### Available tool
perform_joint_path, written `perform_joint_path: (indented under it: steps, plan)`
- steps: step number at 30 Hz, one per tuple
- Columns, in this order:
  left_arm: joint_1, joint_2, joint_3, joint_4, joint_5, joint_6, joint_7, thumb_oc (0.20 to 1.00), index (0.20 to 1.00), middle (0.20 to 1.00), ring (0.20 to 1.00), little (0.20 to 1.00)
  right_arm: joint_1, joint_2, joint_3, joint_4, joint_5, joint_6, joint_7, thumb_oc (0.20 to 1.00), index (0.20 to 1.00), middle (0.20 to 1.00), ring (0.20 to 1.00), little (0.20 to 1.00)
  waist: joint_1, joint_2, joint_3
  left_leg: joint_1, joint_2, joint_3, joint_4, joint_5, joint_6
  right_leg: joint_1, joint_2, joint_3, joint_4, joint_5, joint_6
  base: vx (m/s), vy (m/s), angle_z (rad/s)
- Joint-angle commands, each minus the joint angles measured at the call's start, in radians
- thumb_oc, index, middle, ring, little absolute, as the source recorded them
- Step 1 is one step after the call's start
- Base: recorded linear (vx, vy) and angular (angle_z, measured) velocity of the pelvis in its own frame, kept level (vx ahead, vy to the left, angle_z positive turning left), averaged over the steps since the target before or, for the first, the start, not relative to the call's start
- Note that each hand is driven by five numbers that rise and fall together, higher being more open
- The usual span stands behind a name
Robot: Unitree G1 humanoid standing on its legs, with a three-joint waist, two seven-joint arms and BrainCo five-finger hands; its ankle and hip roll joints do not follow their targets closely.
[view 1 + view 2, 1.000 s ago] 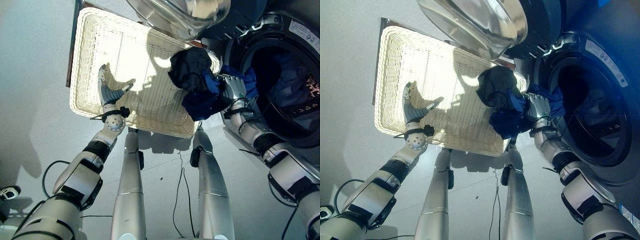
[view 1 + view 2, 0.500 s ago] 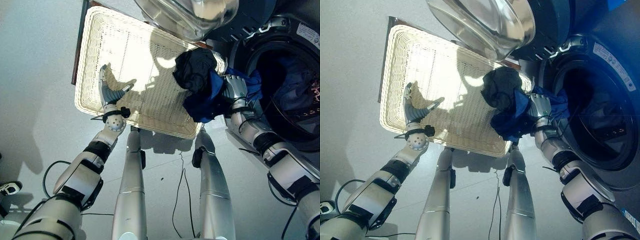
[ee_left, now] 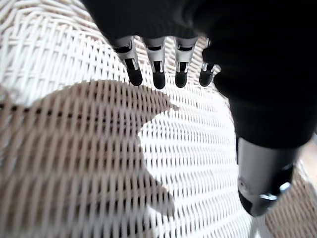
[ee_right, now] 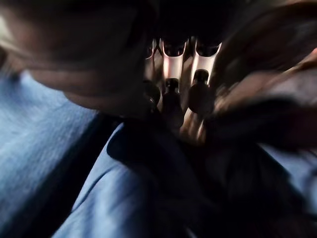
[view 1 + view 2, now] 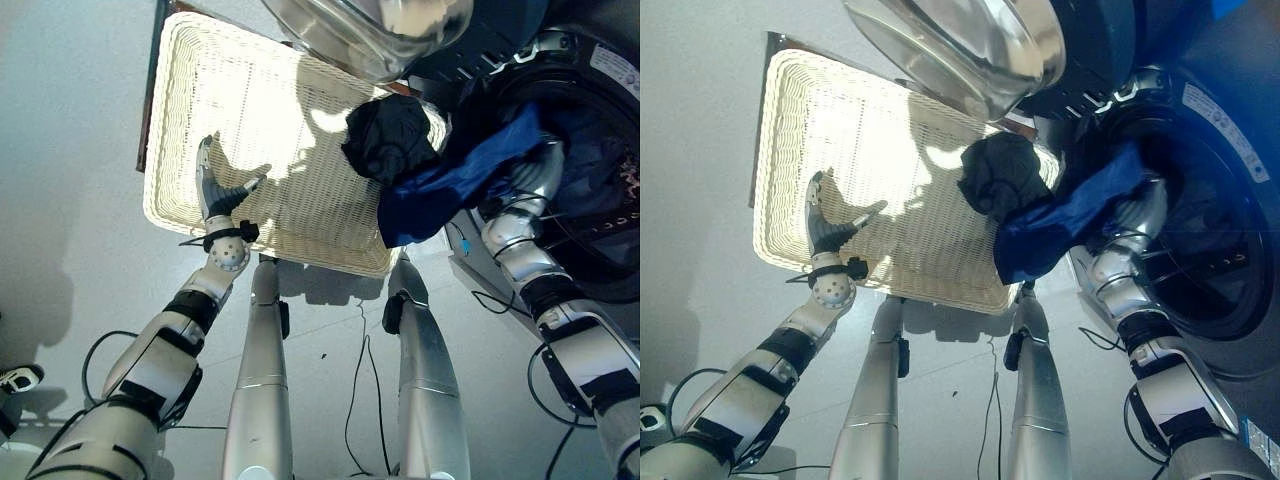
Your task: Put the clothes into the washing machine.
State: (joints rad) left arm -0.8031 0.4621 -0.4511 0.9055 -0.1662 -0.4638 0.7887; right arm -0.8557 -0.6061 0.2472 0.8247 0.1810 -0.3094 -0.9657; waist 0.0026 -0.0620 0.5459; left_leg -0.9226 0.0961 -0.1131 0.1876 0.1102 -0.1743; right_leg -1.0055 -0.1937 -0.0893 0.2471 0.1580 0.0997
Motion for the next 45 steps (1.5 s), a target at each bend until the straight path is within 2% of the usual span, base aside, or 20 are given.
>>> perform_joint_path:
  steps: [1, 11, 14, 15, 17, 18, 21, 23, 24, 26, 28, 29, 33, 38, 39, 40, 41, 42, 43, 45]
  plan:
    - [0.0, 0.008, 0.049, -0.019, 0.025, -0.015, 0.022, 1.0, 1.0, 1.0, 1.0, 1.0, 0.009, -0.064, -0.011, -0.019, 0.166, -0.083, -0.029, 0.2, 0.2, 0.2, 0.2, 0.2, -0.025, 0.017, -0.026, -0.051, -0.036, 0.035, 0.027, 0.032, 0.103, 0.017, 0.041, -0.024, -0.022, 0.053, 0.039, 0.0, 0.0, 0.0]
    - [-0.011, 0.052, 0.048, 0.001, -0.009, -0.018, -0.003, 1.0, 1.0, 1.0, 1.0, 1.0, -0.011, -0.094, -0.067, 0.02, 0.405, -0.148, 0.024, 0.2, 0.2, 0.2, 0.2, 0.2, -0.028, 0.0, -0.026, -0.042, -0.033, 0.027, 0.022, 0.028, 0.1, 0.03, 0.048, -0.024, -0.035, 0.06, 0.04, 0.0, -0.006, -0.03]
    - [-0.024, 0.064, 0.053, 0.019, -0.017, -0.02, -0.023, 1.0, 1.0, 1.0, 1.0, 1.0, -0.023, -0.09, -0.084, 0.084, 0.521, -0.124, 0.132, 0.2, 0.2, 0.2, 0.2, 0.2, -0.025, -0.003, -0.026, -0.038, -0.03, 0.025, 0.023, 0.028, 0.098, 0.037, 0.047, -0.028, -0.036, 0.061, 0.042, 0.0, -0.042, 0.01]
    - [-0.034, 0.07, 0.046, 0.031, -0.023, -0.024, -0.033, 1.0, 1.0, 1.0, 1.0, 1.0, -0.037, -0.093, -0.078, 0.145, 0.611, -0.077, 0.229, 0.2, 0.2, 0.2, 0.2, 0.2, -0.018, -0.002, -0.026, -0.036, -0.031, 0.021, 0.02, 0.03, 0.098, 0.04, 0.046, -0.031, -0.037, 0.062, 0.04, 0.0, -0.042, 0.02]
    - [-0.037, 0.074, 0.043, 0.029, -0.026, -0.022, -0.035, 1.0, 1.0, 1.0, 1.0, 1.0, -0.043, -0.098, -0.073, 0.156, 0.638, -0.066, 0.245, 0.2, 0.2, 0.2, 0.2, 0.2, -0.016, -0.001, -0.026, -0.036, -0.031, 0.021, 0.019, 0.031, 0.098, 0.04, 0.046, -0.033, -0.038, 0.062, 0.04, 0.0, -0.076, 0.01]
    - [-0.051, 0.098, 0.026, 0.029, -0.039, -0.012, -0.056, 1.0, 1.0, 1.0, 1.0, 1.0, -0.091, -0.14, -0.061, 0.238, 0.848, -0.025, 0.316, 0.2, 0.2, 0.2, 0.2, 0.2, -0.006, 0.001, -0.026, -0.036, -0.026, 0.017, 0.02, 0.029, 0.095, 0.041, 0.044, -0.041, -0.034, 0.06, 0.039, 0.01, -0.146, -0.01]
    - [-0.042, 0.13, 0.013, 0.034, -0.049, -0.027, -0.073, 1.0, 1.0, 1.0, 1.0, 1.0, -0.164, -0.219, -0.063, 0.33, 1.007, -0.048, 0.351, 0.2, 0.2, 0.2, 0.2, 0.2, 0.001, -0.004, -0.026, -0.032, -0.022, 0.006, 0.025, 0.022, 0.092, 0.053, 0.049, -0.047, -0.041, 0.06, 0.037, 0.0, -0.128, -0.04]
    - [0.017, 0.165, 0.019, 0.0, -0.051, -0.046, -0.063, 1.0, 1.0, 1.0, 1.0, 1.0, -0.196, -0.304, -0.082, 0.314, 1.09, -0.167, 0.3, 0.2, 0.2, 0.2, 0.2, 0.2, 0.002, -0.016, -0.026, -0.027, -0.015, -0.003, 0.016, 0.02, 0.089, 0.066, 0.056, -0.053, -0.054, 0.061, 0.035, 0.0, -0.092, -0.03]
    - [0.02, 0.165, 0.02, -0.002, -0.051, -0.045, -0.062, 1.0, 1.0, 1.0, 1.0, 1.0, -0.193, -0.302, -0.083, 0.31, 1.087, -0.169, 0.296, 0.2, 0.2, 0.2, 0.2, 0.2, 0.002, -0.016, -0.026, -0.026, -0.015, -0.003, 0.016, 0.02, 0.089, 0.067, 0.056, -0.053, -0.054, 0.062, 0.035, 0.01, -0.046, -0.04]
    - [0.094, 0.196, 0.041, -0.032, -0.052, -0.065, -0.057, 1.0, 1.0, 1.0, 1.0, 1.0, -0.17, -0.381, -0.135, 0.219, 1.05, -0.281, 0.156, 0.2, 0.2, 0.2, 0.2, 0.2, -0.01, -0.036, -0.026, -0.01, -0.006, 0.0, 0.006, 0.02, 0.088, 0.084, 0.064, -0.05, -0.062, 0.061, 0.034, 0.01, -0.012, -0.05]
    - [0.116, 0.205, 0.051, -0.041, -0.053, -0.071, -0.059, 1.0, 1.0, 1.0, 1.0, 1.0, -0.162, -0.414, -0.156, 0.176, 1.024, -0.297, 0.09, 0.2, 0.2, 0.2, 0.2, 0.2, -0.017, -0.044, -0.026, -0.001, -0.001, 0.004, 0.002, 0.02, 0.087, 0.092, 0.067, -0.049, -0.065, 0.06, 0.034, 0.0, 0.012, -0.02]
    - [0.13, 0.214, 0.059, -0.046, -0.061, -0.073, -0.066, 1.0, 1.0, 1.0, 1.0, 1.0, -0.155, -0.459, -0.186, 0.14, 0.96, -0.319, -0.007, 0.2, 0.2, 0.2, 0.2, 0.2, -0.024, -0.056, -0.026, 0.013, 0.003, 0.009, -0.003, 0.019, 0.087, 0.107, 0.071, -0.046, -0.068, 0.057, 0.032, 0.01, 0.022, -0.05]
    - [0.125, 0.239, 0.074, -0.025, -0.078, -0.088, -0.113, 1.0, 1.0, 1.0, 1.0, 1.0, -0.178, -0.543, -0.207, 0.155, 0.908, -0.29, -0.102, 0.2, 0.2, 0.2, 0.2, 0.2, -0.029, -0.074, -0.026, 0.033, 0.009, 0.006, 0.004, 0.012, 0.089, 0.131, 0.075, -0.039, -0.062, 0.044, 0.028, 0.02, 0.02, -0.04]
    - [0.123, 0.254, 0.07, -0.02, -0.09, -0.108, -0.145, 1.0, 1.0, 1.0, 1.0, 1.0, -0.203, -0.58, -0.18, 0.224, 0.917, -0.21, -0.063, 0.2, 0.2, 0.2, 0.2, 0.2, -0.022, -0.08, -0.026, 0.034, 0.005, -0.003, 0.021, 0.009, 0.091, 0.145, 0.073, -0.038, -0.062, 0.045, 0.027, 0.02, -0.018, -0.02]
    - [0.123, 0.254, 0.067, -0.025, -0.09, -0.11, -0.151, 1.0, 1.0, 1.0, 1.0, 1.0, -0.198, -0.577, -0.171, 0.235, 0.938, -0.152, -0.013, 0.426, 0.426, 0.426, 0.426, 0.426, -0.021, -0.078, -0.026, 0.032, 0.003, -0.005, 0.028, 0.009, 0.091, 0.145, 0.071, -0.038, -0.059, 0.045, 0.028, 0.0, 0.0, 0.0]
    - [0.123, 0.254, 0.067, -0.025, -0.09, -0.11, -0.151, 1.0, 1.0, 1.0, 1.0, 1.0, -0.198, -0.577, -0.171, 0.235, 0.938, -0.152, -0.013, 0.426, 0.426, 0.426, 0.426, 0.426, -0.021, -0.078, -0.026, 0.032, 0.003, -0.005, 0.028, 0.009, 0.091, 0.145, 0.071, -0.038, -0.059, 0.045, 0.028, 0.0, 0.0, 0.0]
    - [0.119, 0.254, 0.062, -0.029, -0.089, -0.111, -0.156, 1.0, 1.0, 1.0, 1.0, 1.0, -0.195, -0.575, -0.16, 0.257, 0.943, -0.116, 0.026, 0.583, 0.583, 0.583, 0.583, 0.583, -0.018, -0.077, -0.026, 0.03, -0.001, -0.009, 0.031, 0.009, 0.092, 0.144, 0.069, -0.038, -0.059, 0.046, 0.028, 0.0, 0.0, 0.0]
    - [0.117, 0.252, 0.056, -0.033, -0.089, -0.109, -0.158, 1.0, 1.0, 1.0, 1.0, 1.0, -0.196, -0.574, -0.147, 0.283, 0.926, -0.082, 0.051, 0.896, 0.896, 0.896, 0.896, 0.896, -0.014, -0.075, -0.026, 0.028, -0.003, -0.01, 0.032, 0.009, 0.092, 0.144, 0.068, -0.04, -0.059, 0.046, 0.028, 0.02, -0.028, 0.04]
    - [0.106, 0.246, 0.041, -0.051, -0.088, -0.099, -0.159, 1.0, 1.0, 1.0, 1.0, 1.0, -0.205, -0.557, -0.094, 0.322, 0.823, 0.018, 0.101, 1.0, 1.0, 1.0, 1.0, 1.0, -0.006, -0.066, -0.026, 0.022, -0.013, -0.015, 0.036, 0.01, 0.097, 0.139, 0.066, -0.041, -0.06, 0.05, 0.028, 0.02, -0.023, 0.03]
    - [0.088, 0.242, 0.024, -0.06, -0.094, -0.087, -0.165, 1.0, 1.0, 1.0, 1.0, 1.0, -0.226, -0.534, -0.044, 0.356, 0.754, 0.104, 0.141, 1.0, 1.0, 1.0, 1.0, 1.0, 0.001, -0.058, -0.026, 0.013, -0.02, -0.019, 0.041, 0.01, 0.1, 0.132, 0.063, -0.044, -0.059, 0.05, 0.028, 0.01, -0.023, 0.06]
